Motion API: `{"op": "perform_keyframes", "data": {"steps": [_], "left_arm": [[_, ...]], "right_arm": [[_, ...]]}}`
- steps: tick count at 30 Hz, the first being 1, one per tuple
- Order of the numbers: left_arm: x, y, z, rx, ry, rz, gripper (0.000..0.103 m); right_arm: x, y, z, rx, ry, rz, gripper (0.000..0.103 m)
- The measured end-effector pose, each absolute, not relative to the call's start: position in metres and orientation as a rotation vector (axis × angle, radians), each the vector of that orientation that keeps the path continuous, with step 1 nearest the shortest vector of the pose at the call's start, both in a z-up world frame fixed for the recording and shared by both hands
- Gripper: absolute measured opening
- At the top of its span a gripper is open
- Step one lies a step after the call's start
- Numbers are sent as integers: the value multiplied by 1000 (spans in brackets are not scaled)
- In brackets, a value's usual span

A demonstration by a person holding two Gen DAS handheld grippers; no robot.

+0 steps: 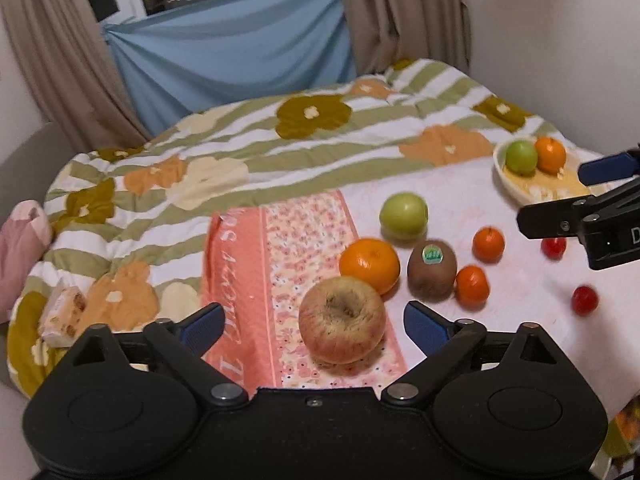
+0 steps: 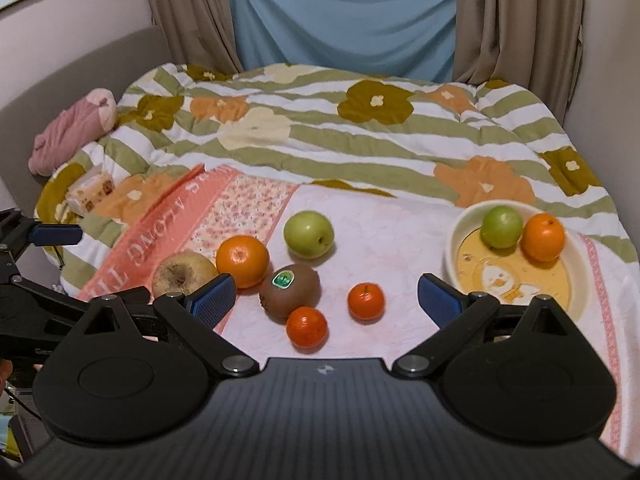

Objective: Organize fruits
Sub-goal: 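Grasp the red apple with the left tool while the right tool grasps the kiwi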

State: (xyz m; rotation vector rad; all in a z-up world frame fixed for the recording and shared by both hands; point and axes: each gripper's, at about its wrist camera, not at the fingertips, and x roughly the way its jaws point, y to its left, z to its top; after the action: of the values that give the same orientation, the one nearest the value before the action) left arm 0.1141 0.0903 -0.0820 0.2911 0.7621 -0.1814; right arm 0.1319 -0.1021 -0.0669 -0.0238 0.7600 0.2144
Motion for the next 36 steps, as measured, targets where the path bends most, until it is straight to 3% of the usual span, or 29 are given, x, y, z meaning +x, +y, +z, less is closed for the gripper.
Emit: {"op": "perform_keyframes", "data": {"steps": [9, 16, 34, 36], "left_arm": [[143, 89, -136, 345, 814, -274, 82], [158, 85, -151, 353, 833, -324, 79], [160, 95, -150, 331, 845, -350, 77], [159, 97, -150, 325, 850, -346, 77]], "right_arm": [[154, -79, -115, -21, 775, 207, 103], [174, -70, -137, -25, 810, 202, 103], [201, -47, -165, -93, 844, 229, 103], [204, -44, -168, -97, 856, 237, 99]]}}
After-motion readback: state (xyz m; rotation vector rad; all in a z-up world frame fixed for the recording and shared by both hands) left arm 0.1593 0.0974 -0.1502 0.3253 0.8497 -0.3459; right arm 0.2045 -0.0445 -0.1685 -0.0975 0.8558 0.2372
